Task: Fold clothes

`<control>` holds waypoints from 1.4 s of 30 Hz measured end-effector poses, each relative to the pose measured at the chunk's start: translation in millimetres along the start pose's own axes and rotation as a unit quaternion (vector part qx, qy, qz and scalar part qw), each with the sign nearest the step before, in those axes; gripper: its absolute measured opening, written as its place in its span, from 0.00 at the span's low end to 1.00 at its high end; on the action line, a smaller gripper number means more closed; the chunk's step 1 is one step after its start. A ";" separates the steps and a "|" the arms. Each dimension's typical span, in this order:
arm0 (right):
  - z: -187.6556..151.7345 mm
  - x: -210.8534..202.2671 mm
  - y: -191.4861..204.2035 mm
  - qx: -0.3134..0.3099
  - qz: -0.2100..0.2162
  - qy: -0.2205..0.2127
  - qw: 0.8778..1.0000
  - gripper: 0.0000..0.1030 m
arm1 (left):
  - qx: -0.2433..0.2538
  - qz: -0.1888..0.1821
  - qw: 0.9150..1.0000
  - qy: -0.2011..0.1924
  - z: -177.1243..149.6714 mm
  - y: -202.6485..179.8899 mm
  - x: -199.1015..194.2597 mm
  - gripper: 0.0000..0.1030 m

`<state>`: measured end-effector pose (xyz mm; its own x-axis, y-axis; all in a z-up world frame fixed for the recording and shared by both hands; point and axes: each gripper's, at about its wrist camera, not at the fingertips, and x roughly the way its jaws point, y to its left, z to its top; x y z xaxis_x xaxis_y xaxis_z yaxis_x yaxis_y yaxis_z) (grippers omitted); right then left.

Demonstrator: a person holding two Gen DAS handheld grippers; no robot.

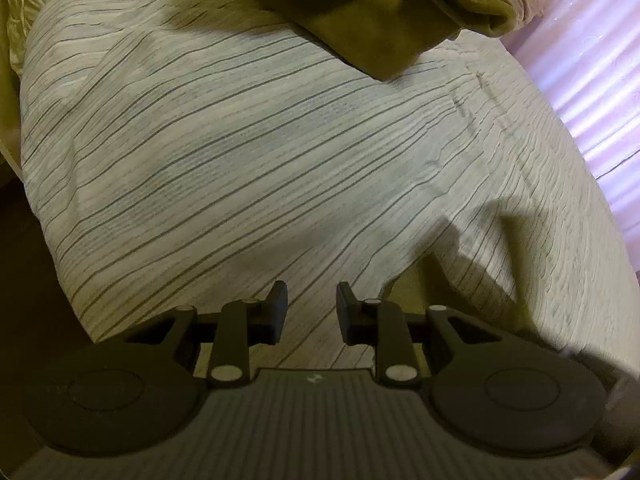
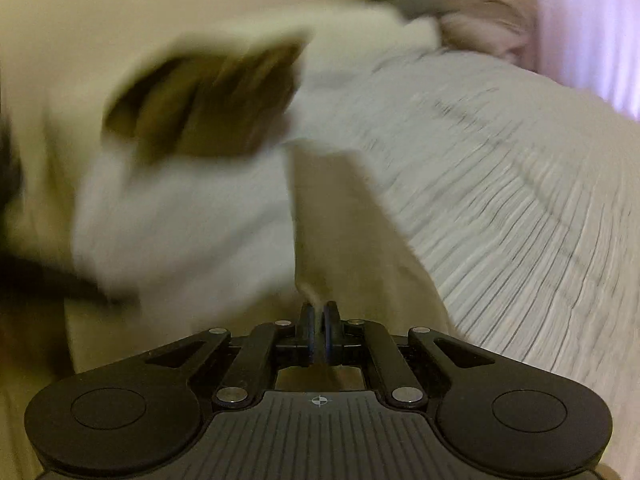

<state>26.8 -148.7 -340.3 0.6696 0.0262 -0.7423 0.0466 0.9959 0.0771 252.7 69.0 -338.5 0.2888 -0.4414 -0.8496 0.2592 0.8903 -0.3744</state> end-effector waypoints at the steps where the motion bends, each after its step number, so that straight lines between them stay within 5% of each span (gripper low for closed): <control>1: -8.1 2.8 11.0 -0.012 -0.004 0.015 1.000 0.03 | 0.000 -0.001 1.000 0.002 -0.8 -0.1 -0.6 0.20; 2: -15.7 2.2 15.4 -0.009 -0.002 0.026 1.000 0.05 | -0.002 -0.007 1.000 0.006 -2.2 -2.1 0.6 0.20; 4: -31.3 -1.5 21.6 -0.001 0.000 0.043 0.999 0.49 | -0.005 -0.023 1.000 0.016 -5.4 -7.6 4.3 0.20; 5: -37.0 -6.8 19.3 0.003 -0.010 0.042 0.999 0.56 | -0.007 -0.031 0.999 0.021 -7.0 -10.3 6.2 0.20; 10: -65.3 -45.5 -19.1 0.082 -0.050 0.060 0.994 0.56 | -0.028 -0.081 0.995 0.049 -16.4 -31.0 26.3 0.20; 12: -80.5 -64.7 -50.9 0.198 -0.040 0.064 0.977 0.48 | -0.045 -0.100 0.992 0.060 -20.1 -38.5 36.8 0.20; 13: -90.7 -73.5 -69.7 0.277 -0.033 0.062 0.958 0.47 | -0.058 -0.107 0.990 0.065 -21.6 -40.2 42.9 0.20; 14: -106.6 -81.8 -89.2 0.372 -0.023 0.054 0.926 0.46 | -0.068 -0.112 0.989 0.069 -22.8 -41.6 47.8 0.20; 15: -126.4 -90.7 -107.9 0.469 -0.013 0.040 0.882 0.46 | -0.074 -0.115 0.988 0.071 -24.0 -43.0 50.5 0.20; 18: -190.1 -113.7 -144.6 0.693 0.008 -0.022 0.721 0.46 | -0.074 -0.119 0.987 0.076 -27.1 -48.5 55.5 0.20; 20: -223.1 -121.8 -151.7 0.776 0.024 -0.070 0.627 0.45 | -0.067 -0.119 0.987 0.081 -28.7 -52.2 57.3 0.20; 22: -239.3 -121.0 -152.0 0.811 0.034 -0.100 0.576 0.45 | -0.067 -0.120 0.987 0.085 -28.7 -54.4 60.5 0.20; 25: -250.7 -110.8 -149.5 0.840 0.038 -0.118 0.529 0.32 | -0.079 -0.125 0.985 0.092 -28.4 -56.1 66.5 0.20; 28: -256.0 -102.8 -144.9 0.853 0.033 -0.127 0.505 0.32 | -0.103 -0.132 0.982 0.092 -27.9 -53.6 73.4 0.20; 39: -265.5 -126.4 -162.5 0.836 -0.020 -0.148 0.528 0.32 | -0.189 -0.147 0.969 0.058 -20.3 -43.6 113.1 0.19; 41: -267.3 -132.5 -163.4 0.830 -0.026 -0.147 0.537 0.32 | -0.177 -0.154 0.971 0.051 -16.5 -46.7 113.8 0.00; 42: -265.8 -134.3 -163.7 0.825 -0.027 -0.147 0.545 0.23 | -0.169 -0.160 0.971 0.047 -14.6 -48.0 111.7 0.00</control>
<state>-267.8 -292.4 -430.2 0.7128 -0.2555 -0.6532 0.5131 -0.4450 0.7340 259.0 -21.4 -420.8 0.1548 -0.7029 -0.6943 -0.0005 0.7027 -0.7115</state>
